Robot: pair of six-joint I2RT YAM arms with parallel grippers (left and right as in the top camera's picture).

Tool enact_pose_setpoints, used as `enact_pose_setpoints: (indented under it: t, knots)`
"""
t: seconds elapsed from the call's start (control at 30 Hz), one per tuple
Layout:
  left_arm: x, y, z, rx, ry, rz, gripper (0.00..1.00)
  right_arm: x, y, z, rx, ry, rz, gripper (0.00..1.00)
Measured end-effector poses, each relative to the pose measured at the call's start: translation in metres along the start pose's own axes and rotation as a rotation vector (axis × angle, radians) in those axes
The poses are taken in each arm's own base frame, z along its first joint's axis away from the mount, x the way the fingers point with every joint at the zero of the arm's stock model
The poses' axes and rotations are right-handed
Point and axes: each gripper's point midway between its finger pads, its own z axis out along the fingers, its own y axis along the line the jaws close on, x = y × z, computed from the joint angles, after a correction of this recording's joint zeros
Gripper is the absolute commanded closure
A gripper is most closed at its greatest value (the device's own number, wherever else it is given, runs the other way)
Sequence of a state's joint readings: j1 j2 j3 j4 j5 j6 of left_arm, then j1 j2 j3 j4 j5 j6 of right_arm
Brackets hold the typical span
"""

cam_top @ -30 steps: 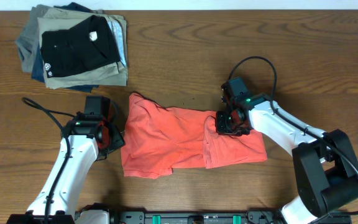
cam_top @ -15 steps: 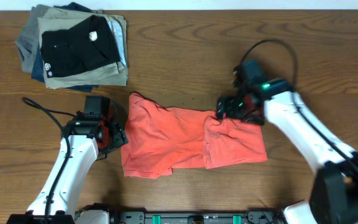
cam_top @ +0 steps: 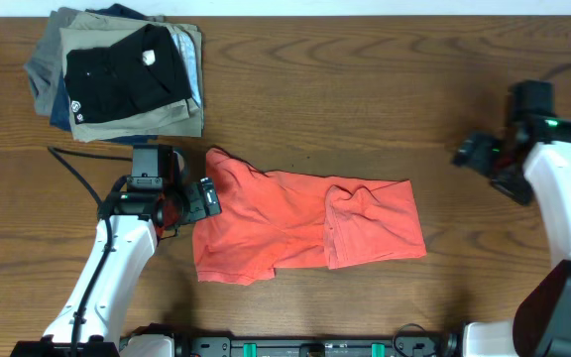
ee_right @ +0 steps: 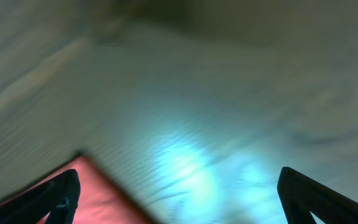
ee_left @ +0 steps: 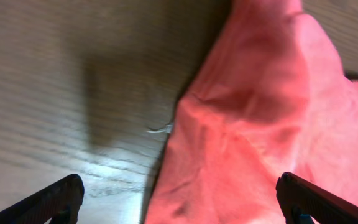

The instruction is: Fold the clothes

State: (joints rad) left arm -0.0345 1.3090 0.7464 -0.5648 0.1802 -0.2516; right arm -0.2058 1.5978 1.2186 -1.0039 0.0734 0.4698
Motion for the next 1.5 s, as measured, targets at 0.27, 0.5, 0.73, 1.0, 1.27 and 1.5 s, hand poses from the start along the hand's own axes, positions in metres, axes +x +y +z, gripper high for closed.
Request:
enact_pose_setpoints:
  t: [0.27, 0.5, 0.73, 1.0, 1.27, 1.5]
  knots:
    - [0.0, -0.002, 0.01, 0.035, 0.07, 0.023, 0.01, -0.007, -0.028, 0.002, 0.006, 0.023, 0.097, 0.01]
    - [-0.006, 0.001, 0.024, 0.079, 0.162, -0.005, 0.01, -0.006, -0.026, 0.002, -0.008, 0.03, 0.101, 0.01]
    - [0.014, -0.004, 0.03, 0.156, 0.27, 0.008, 0.02, -0.006, -0.026, 0.002, -0.01, 0.03, 0.101, 0.01]
    - [0.03, -0.004, 0.043, 0.175, 0.38, -0.006, 0.02, -0.006, -0.026, 0.002, -0.012, 0.031, 0.101, 0.01]
    - [0.02, -0.023, 0.049, 0.293, 0.408, -0.03, 0.02, -0.006, -0.026, 0.002, -0.013, 0.031, 0.101, 0.01]
    - [0.021, -0.045, 0.051, 0.399, 0.427, 0.0, 0.1, -0.006, -0.026, 0.002, -0.013, 0.031, 0.101, 0.01]
